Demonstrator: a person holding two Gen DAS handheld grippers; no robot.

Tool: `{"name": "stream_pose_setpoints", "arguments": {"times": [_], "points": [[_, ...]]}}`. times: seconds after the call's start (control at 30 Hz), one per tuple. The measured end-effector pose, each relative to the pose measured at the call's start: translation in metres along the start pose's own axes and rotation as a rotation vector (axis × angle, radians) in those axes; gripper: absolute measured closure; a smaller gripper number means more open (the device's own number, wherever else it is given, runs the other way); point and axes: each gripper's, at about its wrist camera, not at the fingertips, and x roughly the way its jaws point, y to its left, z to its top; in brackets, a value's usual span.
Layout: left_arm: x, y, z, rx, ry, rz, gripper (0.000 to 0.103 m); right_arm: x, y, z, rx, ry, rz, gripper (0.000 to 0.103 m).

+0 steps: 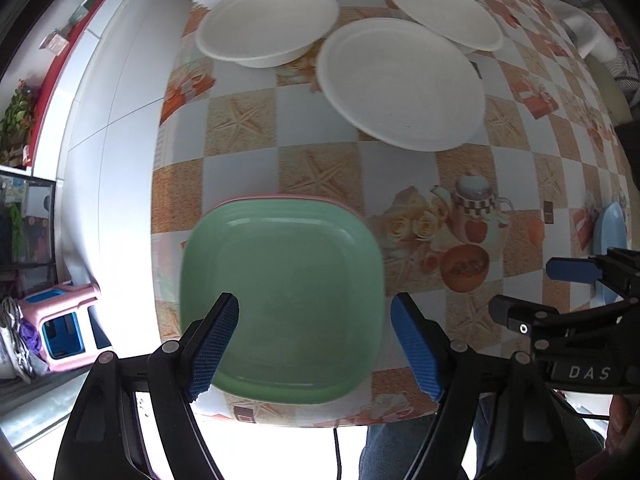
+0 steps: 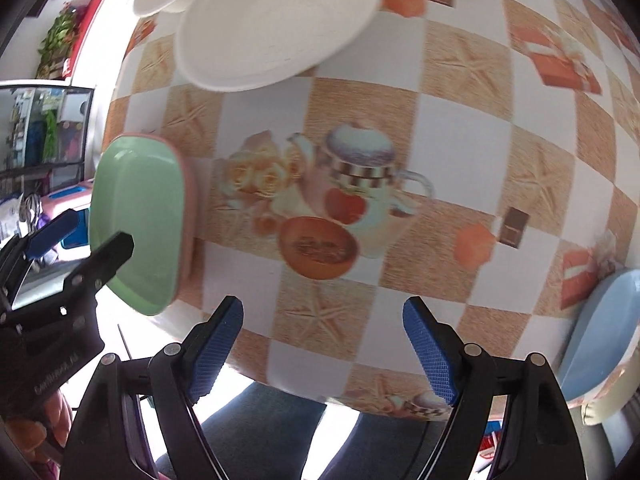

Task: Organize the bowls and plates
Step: 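Move both tools over to the blue square plate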

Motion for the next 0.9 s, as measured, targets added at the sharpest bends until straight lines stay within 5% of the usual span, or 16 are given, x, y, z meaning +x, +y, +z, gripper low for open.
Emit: {"name": "stream_pose_setpoints", "arguments": {"times": [0.27,0.9], "points": [[-0.009,-0.061,0.013,0.096,0.006,-0.106,0.022,-0.026,-0.051,-0.003,0.076,-0.056,-0.058,0.02],[0.009,-0.134,-0.002,0.248,0.075,-0.077,0.022,-0.064,-0.233,-0.078,0.421,-0.095,-0.208,0.02]]}}
